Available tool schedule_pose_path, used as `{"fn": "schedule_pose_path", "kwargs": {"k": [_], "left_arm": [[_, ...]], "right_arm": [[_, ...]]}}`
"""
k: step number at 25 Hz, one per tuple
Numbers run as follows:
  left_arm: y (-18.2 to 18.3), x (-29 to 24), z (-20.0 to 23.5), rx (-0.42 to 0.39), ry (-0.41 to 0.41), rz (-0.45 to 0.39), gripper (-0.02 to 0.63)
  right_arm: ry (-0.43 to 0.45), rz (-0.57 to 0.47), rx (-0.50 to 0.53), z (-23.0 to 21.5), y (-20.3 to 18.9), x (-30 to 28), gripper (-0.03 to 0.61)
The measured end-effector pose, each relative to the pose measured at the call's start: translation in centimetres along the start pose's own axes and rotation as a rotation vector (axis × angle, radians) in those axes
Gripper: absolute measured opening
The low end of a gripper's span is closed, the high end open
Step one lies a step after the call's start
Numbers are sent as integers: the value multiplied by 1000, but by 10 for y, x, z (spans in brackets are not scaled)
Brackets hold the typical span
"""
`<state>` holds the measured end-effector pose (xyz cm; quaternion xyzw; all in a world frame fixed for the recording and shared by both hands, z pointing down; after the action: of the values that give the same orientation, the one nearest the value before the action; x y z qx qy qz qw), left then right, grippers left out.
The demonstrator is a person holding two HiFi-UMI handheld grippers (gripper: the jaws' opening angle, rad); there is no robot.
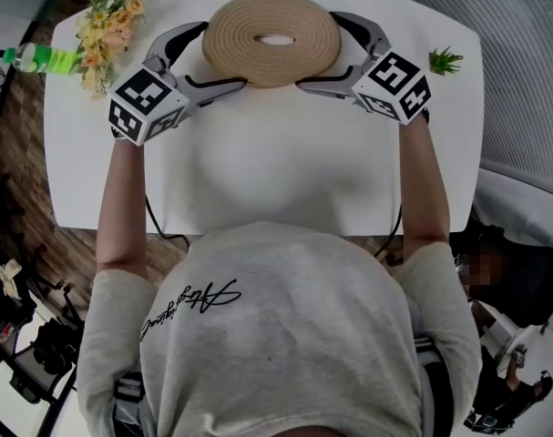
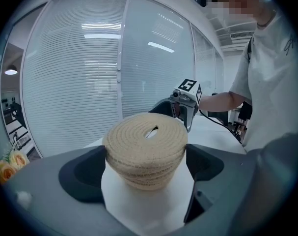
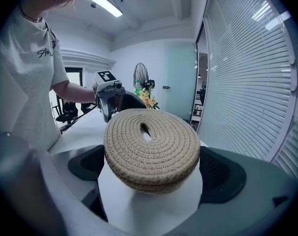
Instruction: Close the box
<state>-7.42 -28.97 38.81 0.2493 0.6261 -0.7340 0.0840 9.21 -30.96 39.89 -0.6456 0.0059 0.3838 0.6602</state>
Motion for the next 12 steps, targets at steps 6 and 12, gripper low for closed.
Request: {"fn": "schedule_pose_path", "kwargs": {"k": [6, 12], "left_arm": [[-1, 3, -1, 34, 28, -65, 500], [5, 3, -7, 14, 49, -77, 500]], "right_arm": [[-41, -27, -47, -1, -1, 4, 592], [-75, -49, -69, 0, 0, 11, 591]]}}
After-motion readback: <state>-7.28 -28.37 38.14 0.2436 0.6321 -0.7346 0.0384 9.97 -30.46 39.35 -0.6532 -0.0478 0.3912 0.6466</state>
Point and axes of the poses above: the fingertips, and each gripper's own axes: x backward along the fingers, z to its left, y out of its top, the point moved 4 cm from there along x, backward along the fingers, and after that the axes turned 14 degrees about -y, right-handed, at the moved point
